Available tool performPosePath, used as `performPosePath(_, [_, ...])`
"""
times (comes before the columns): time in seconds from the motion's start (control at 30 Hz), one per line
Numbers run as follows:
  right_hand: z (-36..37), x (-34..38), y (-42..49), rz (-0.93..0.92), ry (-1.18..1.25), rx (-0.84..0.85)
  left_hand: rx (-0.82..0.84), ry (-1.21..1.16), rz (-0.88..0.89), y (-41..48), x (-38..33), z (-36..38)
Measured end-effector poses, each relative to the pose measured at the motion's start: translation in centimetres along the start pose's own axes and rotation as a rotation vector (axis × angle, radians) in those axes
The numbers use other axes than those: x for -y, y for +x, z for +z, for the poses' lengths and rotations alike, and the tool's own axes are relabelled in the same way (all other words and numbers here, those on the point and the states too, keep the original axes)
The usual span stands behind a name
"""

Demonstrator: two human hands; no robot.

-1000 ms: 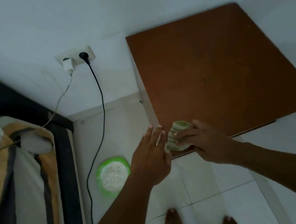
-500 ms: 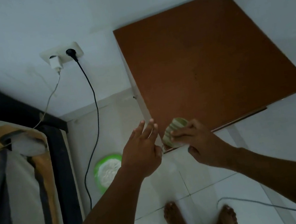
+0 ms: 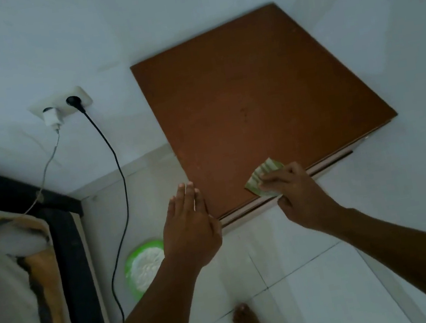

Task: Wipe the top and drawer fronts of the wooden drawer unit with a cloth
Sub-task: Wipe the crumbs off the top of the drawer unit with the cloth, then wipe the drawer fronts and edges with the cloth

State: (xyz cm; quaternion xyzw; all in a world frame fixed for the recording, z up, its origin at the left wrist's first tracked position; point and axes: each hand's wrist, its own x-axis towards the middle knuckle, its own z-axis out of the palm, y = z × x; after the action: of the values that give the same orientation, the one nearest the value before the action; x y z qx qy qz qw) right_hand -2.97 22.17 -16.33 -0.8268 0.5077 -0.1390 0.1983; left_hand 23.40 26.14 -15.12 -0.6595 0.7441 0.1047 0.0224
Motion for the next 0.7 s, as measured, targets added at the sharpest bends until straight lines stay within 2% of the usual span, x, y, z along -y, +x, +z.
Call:
performPosePath(0.1, [-1.4, -0.3, -2.2, 0.036, 0.080, 0.003, -0.055, 0.010, 0.030, -0.6, -2.1, -0.4])
performPosePath(0.2, [-3.0, -2.1, -2.5, 0.120, 0.092, -0.165, -0.106, -0.034, 0.142, -1.6, -4.9, -0.2])
performPosePath(0.3, [-3.3, -3.8, -2.0, 0.207, 0.045, -0.290, -0.089, -0.016, 0.274, -3.1, -6.8, 1.1])
performPosePath(0.43, [-1.0, -4.7, -1.9, 0.219, -0.056, -0.218, -0.079, 0.046, 0.254, -4.1, -7.5, 2.3])
performPosePath(0.53, [-0.3, -3.7, -1.7, 0.224, -0.075, -0.250, -0.090, 0.083, 0.192, -4.5, -7.0, 3.3])
performPosePath(0.7, [1.1, -2.5, -2.1, 0.260, -0.072, -0.275, -0.124, 0.096, 0.253, -5.0, -6.5, 4.0])
